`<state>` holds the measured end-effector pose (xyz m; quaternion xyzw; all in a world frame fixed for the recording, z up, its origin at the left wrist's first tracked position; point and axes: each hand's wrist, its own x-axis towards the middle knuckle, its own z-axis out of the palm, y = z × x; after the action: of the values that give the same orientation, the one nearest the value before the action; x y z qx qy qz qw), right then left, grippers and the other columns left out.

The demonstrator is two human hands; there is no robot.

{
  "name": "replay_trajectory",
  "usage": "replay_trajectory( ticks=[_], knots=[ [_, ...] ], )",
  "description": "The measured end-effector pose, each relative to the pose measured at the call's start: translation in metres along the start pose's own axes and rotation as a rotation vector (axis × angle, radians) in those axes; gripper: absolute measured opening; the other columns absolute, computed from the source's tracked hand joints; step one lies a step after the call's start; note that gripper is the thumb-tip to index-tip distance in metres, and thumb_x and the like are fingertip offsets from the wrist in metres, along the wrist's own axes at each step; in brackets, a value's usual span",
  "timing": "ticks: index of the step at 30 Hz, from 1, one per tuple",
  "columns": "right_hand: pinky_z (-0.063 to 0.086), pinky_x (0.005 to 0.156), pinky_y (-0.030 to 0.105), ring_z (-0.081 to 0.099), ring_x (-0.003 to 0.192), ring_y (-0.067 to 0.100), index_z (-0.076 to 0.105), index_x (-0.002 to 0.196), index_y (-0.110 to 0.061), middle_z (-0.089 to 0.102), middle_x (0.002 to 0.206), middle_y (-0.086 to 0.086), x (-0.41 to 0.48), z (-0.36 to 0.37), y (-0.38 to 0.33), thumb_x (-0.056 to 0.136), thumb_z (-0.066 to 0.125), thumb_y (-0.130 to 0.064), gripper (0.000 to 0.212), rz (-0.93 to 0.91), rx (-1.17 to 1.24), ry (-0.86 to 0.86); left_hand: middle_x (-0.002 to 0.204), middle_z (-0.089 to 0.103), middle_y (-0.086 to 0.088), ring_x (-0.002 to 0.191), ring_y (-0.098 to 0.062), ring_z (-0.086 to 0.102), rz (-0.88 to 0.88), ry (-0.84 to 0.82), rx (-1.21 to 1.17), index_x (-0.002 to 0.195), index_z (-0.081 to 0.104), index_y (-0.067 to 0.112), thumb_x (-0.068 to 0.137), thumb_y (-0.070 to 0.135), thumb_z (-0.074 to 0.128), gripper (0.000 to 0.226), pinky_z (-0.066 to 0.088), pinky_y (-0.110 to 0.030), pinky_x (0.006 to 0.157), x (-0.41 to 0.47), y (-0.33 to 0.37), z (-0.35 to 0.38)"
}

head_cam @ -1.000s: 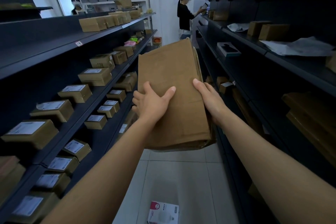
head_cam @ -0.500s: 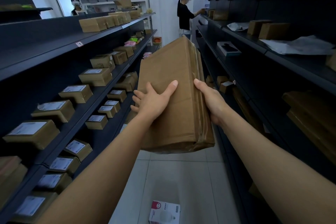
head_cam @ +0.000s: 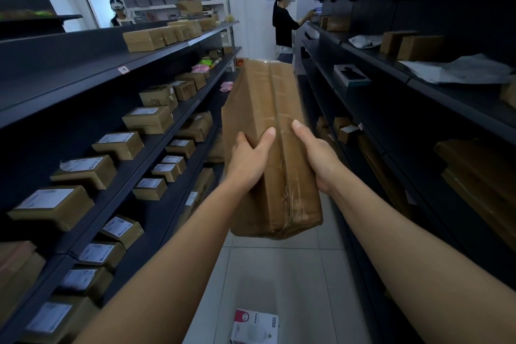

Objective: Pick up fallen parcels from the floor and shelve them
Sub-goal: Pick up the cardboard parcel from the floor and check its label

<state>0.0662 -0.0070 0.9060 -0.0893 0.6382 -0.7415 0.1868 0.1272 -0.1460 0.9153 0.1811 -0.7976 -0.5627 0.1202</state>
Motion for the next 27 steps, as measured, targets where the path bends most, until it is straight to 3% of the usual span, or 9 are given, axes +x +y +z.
replay_trajectory(
  ticks=[5,8,13,15,17,19,22,25,27],
  knots=[
    [0.058,0.058,0.031,0.073,0.076,0.019,0.07,0.103,-0.02,0.076,0.084,0.005,0.003,-0.003,-0.006,0.1,0.045,-0.047,0.037,0.034,0.043,0.055,0.126,0.054,-0.001,0.106,-0.017,0.057,0.01,0.021,-0.17,0.147,0.025,0.015,0.086,0.059,0.055,0.081,0.048,-0.039,0.09,0.001,-0.006,0.002],
    [0.057,0.052,0.027,0.072,0.072,0.018,0.065,0.119,-0.021,0.074,0.088,0.006,0.005,-0.002,-0.008,0.098,0.051,-0.036,0.03,0.001,-0.03,0.055,0.113,0.059,0.005,0.095,-0.007,0.059,0.043,0.026,-0.257,0.141,0.033,0.017,0.089,0.057,0.052,0.067,0.047,-0.028,0.073,-0.002,-0.004,0.002],
    [0.056,0.052,0.024,0.076,0.065,0.017,0.065,0.106,-0.026,0.078,0.071,0.0,0.005,-0.001,-0.007,0.085,0.051,-0.068,0.049,0.059,-0.129,-0.016,0.12,0.065,-0.002,0.104,-0.015,0.065,0.1,0.023,-0.348,0.131,0.049,0.014,0.08,0.051,0.07,0.067,0.055,-0.035,0.09,-0.006,-0.002,0.003],
    [0.062,0.069,0.034,0.076,0.083,0.022,0.06,0.119,-0.028,0.079,0.091,0.005,0.003,-0.001,-0.005,0.077,0.051,-0.079,0.067,0.075,-0.179,-0.044,0.118,0.066,-0.002,0.103,-0.014,0.067,0.106,0.03,-0.365,0.128,0.05,0.014,0.078,0.046,0.075,0.064,0.056,-0.034,0.088,-0.007,-0.002,0.001],
    [0.05,0.1,0.051,0.064,0.113,0.031,0.041,0.145,-0.029,0.064,0.13,0.012,0.003,-0.001,-0.002,0.06,0.053,-0.091,0.106,0.122,-0.204,-0.051,0.116,0.066,0.0,0.1,-0.013,0.067,0.095,0.044,-0.382,0.125,0.05,0.017,0.077,0.045,0.075,0.061,0.057,-0.031,0.082,-0.008,-0.003,0.0],
    [0.039,0.109,0.056,0.055,0.124,0.033,0.027,0.154,-0.03,0.052,0.143,0.013,0.003,-0.001,-0.003,0.042,0.055,-0.097,0.134,0.146,-0.225,-0.073,0.114,0.065,0.003,0.099,-0.012,0.067,0.094,0.057,-0.39,0.123,0.049,0.019,0.077,0.046,0.075,0.06,0.057,-0.03,0.08,-0.008,-0.004,-0.001],
    [0.046,0.102,0.052,0.062,0.113,0.028,0.039,0.148,-0.026,0.061,0.129,0.01,0.002,-0.002,-0.007,0.035,0.052,-0.099,0.135,0.11,-0.259,-0.065,0.112,0.065,0.004,0.098,-0.011,0.067,0.117,0.063,-0.399,0.123,0.048,0.019,0.077,0.046,0.075,0.059,0.057,-0.029,0.079,-0.009,-0.004,-0.002],
    [0.052,0.078,0.038,0.065,0.098,0.019,0.049,0.138,-0.025,0.067,0.112,0.003,0.004,-0.002,-0.006,0.045,0.046,-0.1,0.12,0.068,-0.308,-0.015,0.113,0.065,0.002,0.098,-0.012,0.068,0.151,0.054,-0.396,0.122,0.048,0.019,0.078,0.044,0.075,0.058,0.058,-0.03,0.079,-0.009,-0.002,-0.005],
    [0.052,0.079,0.039,0.066,0.099,0.021,0.049,0.137,-0.024,0.066,0.114,0.005,0.007,-0.004,-0.003,0.045,0.039,-0.102,0.121,0.051,-0.323,0.026,0.111,0.064,0.004,0.095,-0.009,0.068,0.178,0.041,-0.374,0.122,0.047,0.021,0.078,0.042,0.076,0.057,0.058,-0.025,0.073,-0.01,0.0,-0.006]
  ],
)
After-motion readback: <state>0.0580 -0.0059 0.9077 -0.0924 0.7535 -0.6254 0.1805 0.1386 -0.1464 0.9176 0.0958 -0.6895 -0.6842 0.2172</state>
